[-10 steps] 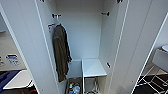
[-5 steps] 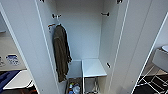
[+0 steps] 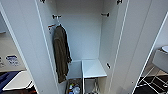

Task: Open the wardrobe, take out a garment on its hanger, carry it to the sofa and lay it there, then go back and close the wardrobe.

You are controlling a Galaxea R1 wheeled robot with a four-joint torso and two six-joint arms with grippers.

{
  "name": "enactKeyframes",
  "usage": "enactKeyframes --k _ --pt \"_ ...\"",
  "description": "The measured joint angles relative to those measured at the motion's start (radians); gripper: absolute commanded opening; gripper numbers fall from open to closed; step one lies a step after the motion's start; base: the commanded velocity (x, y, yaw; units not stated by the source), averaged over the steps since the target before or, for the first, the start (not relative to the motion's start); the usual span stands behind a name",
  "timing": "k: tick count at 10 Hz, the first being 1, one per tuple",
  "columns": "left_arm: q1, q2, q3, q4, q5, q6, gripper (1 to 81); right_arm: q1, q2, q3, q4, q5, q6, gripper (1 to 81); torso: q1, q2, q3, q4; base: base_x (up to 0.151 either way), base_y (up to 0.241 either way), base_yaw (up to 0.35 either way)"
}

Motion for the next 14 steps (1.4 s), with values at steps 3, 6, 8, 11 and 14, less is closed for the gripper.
enactKeyframes --k 3,6,8,11,14 --pt "-0.014 0.000 0.000 0.000 -0.002 0.002 81.1 0.012 0.000 0.000 0.000 0.003 0.000 81.1 0.002 0.000 0.000 0.000 0.095 0.000 0.000" --pt "-0.015 0.000 0.000 -0.001 -0.002 0.001 81.1 0.012 0.000 0.000 0.000 0.001 0.000 81.1 0.004 0.001 0.000 0.000 0.000 0.000 0.000" --pt "-0.009 0.004 0.000 -0.003 0.002 0.001 81.1 0.006 0.000 0.000 -0.001 0.001 0.000 81.1 0.003 0.000 0.000 0.000 0.000 0.000 0.000" --pt "0.002 0.016 -0.001 -0.086 0.013 -0.028 81.1 0.003 0.000 0.000 -0.001 0.000 0.000 81.1 0.003 0.000 0.000 0.000 0.000 0.000 0.000" --pt "0.067 0.002 -0.013 -0.269 0.021 -0.049 81.1 0.008 0.000 0.002 -0.002 0.000 -0.001 81.1 0.003 0.000 0.000 0.000 0.000 0.000 0.000"
